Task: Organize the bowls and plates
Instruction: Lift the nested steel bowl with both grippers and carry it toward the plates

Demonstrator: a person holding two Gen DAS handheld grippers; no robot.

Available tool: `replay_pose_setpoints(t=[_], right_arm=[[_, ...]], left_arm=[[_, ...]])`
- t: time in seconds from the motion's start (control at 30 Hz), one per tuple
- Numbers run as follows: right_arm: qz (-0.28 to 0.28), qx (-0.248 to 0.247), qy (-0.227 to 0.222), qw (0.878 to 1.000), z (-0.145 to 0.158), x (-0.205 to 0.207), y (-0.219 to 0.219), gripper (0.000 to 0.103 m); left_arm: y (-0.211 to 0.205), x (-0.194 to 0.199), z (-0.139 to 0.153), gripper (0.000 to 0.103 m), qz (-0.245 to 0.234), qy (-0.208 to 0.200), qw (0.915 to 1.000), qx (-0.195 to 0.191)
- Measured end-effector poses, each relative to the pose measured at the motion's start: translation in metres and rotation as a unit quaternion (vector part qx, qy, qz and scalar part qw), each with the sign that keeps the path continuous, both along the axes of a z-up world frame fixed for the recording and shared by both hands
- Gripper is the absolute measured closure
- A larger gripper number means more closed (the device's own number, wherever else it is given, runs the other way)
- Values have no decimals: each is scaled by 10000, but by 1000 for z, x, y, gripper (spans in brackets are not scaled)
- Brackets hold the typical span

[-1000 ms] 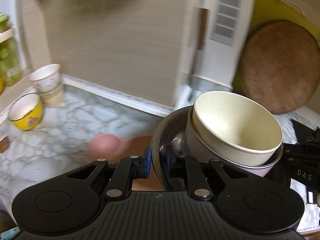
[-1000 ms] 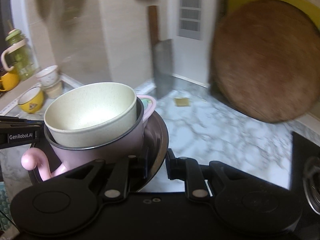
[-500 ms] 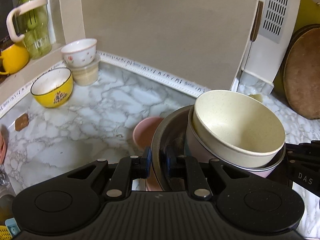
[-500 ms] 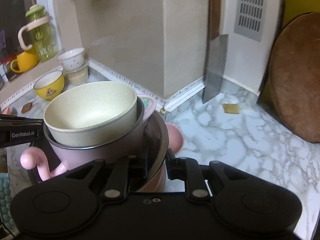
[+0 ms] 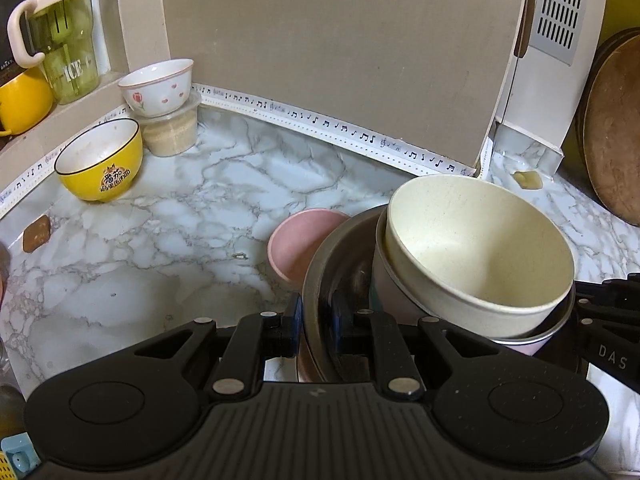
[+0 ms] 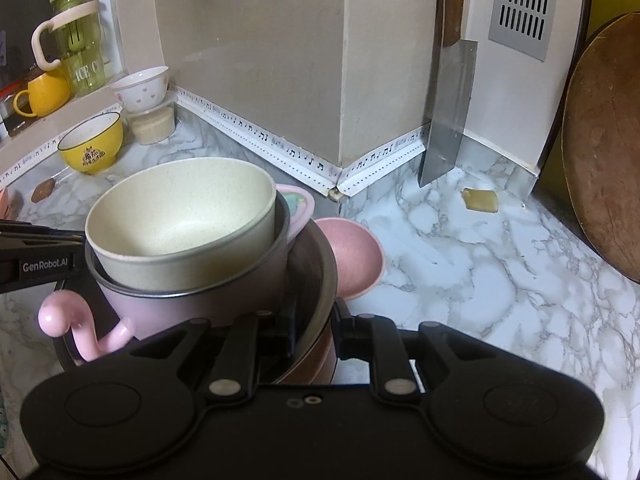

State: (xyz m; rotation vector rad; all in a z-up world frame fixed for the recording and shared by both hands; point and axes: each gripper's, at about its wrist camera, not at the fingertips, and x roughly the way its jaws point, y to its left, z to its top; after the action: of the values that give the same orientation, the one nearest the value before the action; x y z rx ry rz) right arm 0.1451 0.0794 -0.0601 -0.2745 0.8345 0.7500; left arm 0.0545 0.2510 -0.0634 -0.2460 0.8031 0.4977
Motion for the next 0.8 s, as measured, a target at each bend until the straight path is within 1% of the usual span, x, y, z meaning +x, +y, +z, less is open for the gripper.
replay_pose_setpoints(t=[0.1,0.33,0.63,0.8], right_arm=[[24,-66,-89,9999,-4,-3,1,84],[8,-116,-184,9998,-5,-6,2,84],[-36,-207,-51,9998,-3,-4,1,84],[-77,-165,54,9998,1,-3,-5,84]], left_arm=[[-2,0,-1,90,-11,-15,10000,72],[0,-2,-3,89,6,-15,10000,-42],[1,-7,8,89,-13,-126,9999,-18],[1,-11,13,89,-45,-96,9999,-83]])
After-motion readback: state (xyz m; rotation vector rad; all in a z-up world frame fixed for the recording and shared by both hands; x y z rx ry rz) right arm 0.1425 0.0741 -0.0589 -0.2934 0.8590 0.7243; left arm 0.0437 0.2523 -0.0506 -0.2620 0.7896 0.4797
